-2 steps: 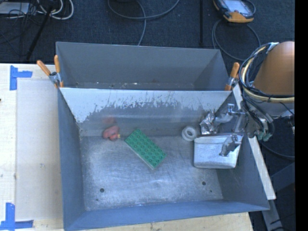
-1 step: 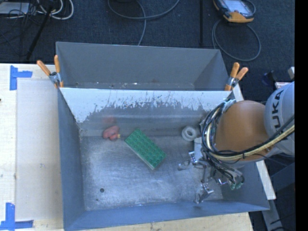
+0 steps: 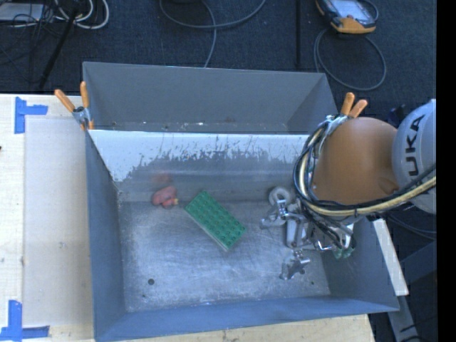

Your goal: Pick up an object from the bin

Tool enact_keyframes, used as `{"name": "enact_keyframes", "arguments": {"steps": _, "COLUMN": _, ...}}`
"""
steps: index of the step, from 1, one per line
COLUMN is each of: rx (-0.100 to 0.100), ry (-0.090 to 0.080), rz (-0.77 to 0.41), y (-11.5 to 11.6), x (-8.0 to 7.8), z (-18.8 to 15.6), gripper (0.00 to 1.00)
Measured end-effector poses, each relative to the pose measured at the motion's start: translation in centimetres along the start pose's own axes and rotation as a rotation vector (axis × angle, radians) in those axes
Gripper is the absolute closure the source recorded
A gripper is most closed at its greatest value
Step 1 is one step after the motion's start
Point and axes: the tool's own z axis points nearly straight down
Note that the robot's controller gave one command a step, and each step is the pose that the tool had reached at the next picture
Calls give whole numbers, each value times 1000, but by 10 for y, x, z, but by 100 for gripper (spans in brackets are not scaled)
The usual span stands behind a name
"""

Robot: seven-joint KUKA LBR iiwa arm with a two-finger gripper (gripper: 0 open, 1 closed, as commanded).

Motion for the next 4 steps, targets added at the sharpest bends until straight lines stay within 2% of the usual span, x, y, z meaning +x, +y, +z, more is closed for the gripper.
{"name": "enact_keyframes", "arguments": {"steps": 1, "rx": -4, "ry": 3, "rz": 0, "y": 124, "x": -100, "z": 84, "gripper": 0}}
{"name": "enact_keyframes", "arguments": {"steps": 2, "rx": 2, "ry": -6, "rz": -51, "y": 90, "x": -122, "z": -17, "gripper": 0}}
{"name": "enact_keyframes", "arguments": {"steps": 3, "rx": -1, "ry": -6, "rz": 51, "y": 61, "x": -116, "z": 90, "gripper": 0}}
{"name": "enact_keyframes", "arguments": {"steps": 4, "rx": -1, "ry": -18, "rz": 50, "y": 61, "x": -119, "z": 90, "gripper": 100}}
